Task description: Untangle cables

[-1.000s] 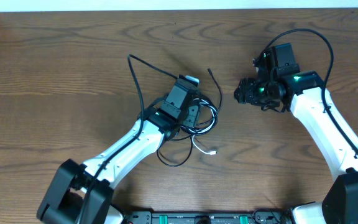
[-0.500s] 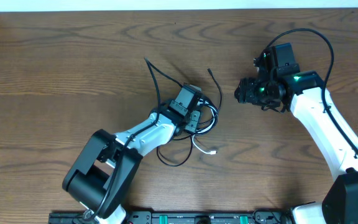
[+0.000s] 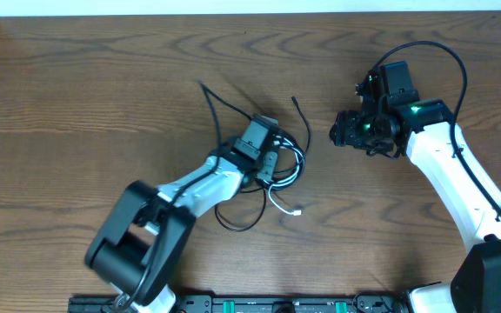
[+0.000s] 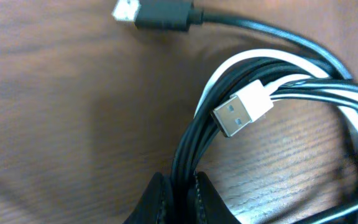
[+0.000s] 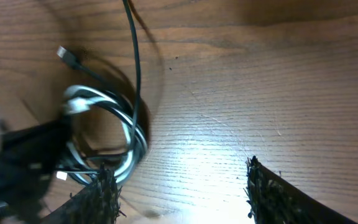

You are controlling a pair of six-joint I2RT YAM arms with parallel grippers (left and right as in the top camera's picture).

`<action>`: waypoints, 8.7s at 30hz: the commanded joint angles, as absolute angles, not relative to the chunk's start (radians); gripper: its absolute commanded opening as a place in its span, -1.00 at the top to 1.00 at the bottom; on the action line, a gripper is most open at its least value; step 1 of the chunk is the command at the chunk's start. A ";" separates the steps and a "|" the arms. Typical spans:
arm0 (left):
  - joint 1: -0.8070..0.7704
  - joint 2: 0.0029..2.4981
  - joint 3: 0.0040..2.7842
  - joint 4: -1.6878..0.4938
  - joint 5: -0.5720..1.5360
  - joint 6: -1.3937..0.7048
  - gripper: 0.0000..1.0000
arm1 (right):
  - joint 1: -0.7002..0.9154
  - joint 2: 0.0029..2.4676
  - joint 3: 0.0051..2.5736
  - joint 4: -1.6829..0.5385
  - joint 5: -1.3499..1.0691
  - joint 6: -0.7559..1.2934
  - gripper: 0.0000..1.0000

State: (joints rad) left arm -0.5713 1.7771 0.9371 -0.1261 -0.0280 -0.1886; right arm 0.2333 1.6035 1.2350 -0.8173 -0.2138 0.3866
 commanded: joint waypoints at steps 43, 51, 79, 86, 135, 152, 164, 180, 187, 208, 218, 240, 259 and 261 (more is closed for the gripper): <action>-0.376 1.418 0.941 -0.130 0.223 -0.194 0.85 | 0.289 1.597 1.229 -0.617 -0.583 0.181 0.97; -0.376 1.438 0.937 -0.133 0.118 -0.196 0.85 | 0.239 1.385 1.248 -0.571 -0.585 0.073 0.97; -0.376 1.470 0.937 -0.014 0.258 -0.203 0.85 | -0.110 1.271 1.247 -0.790 -0.627 0.273 0.42; -0.376 1.467 0.937 0.075 0.281 -0.203 0.86 | 0.071 1.596 1.247 -0.735 -0.863 0.339 -0.01; -0.377 1.441 0.937 0.047 0.464 -0.250 0.85 | 0.421 1.835 1.247 -0.381 -0.376 1.088 0.98; -0.376 1.442 0.937 0.047 0.280 -0.261 0.86 | 0.385 1.835 1.247 -0.439 -0.429 1.055 -0.15; -0.378 1.442 0.937 0.051 0.272 -0.311 0.85 | 0.372 1.835 1.247 -0.445 -0.384 1.271 -0.20; -0.379 1.442 0.937 0.067 0.279 -0.317 0.85 | 0.406 1.840 1.247 -0.384 -0.312 1.369 -0.18; -0.391 1.442 0.937 0.089 0.279 -0.343 0.85 | 0.418 1.883 1.247 -0.361 -0.328 1.399 -0.14; -0.420 1.443 0.937 0.044 0.183 -0.342 0.85 | 0.400 1.902 1.247 -0.299 -0.536 1.009 0.98; -0.420 1.456 0.937 -0.090 0.182 -0.250 0.85 | 0.235 1.753 1.247 -0.268 -0.632 0.787 0.98; -0.389 1.608 0.937 -0.076 -0.490 -0.581 0.85 | -0.128 1.711 1.247 -0.402 -0.901 0.484 0.98; -0.302 1.607 0.937 0.307 0.187 -0.546 0.85 | -0.010 1.711 1.247 -0.678 -0.604 0.208 0.98; -0.302 1.607 0.937 0.341 0.186 -0.474 0.85 | 0.019 1.711 1.247 -0.686 -0.574 0.188 0.93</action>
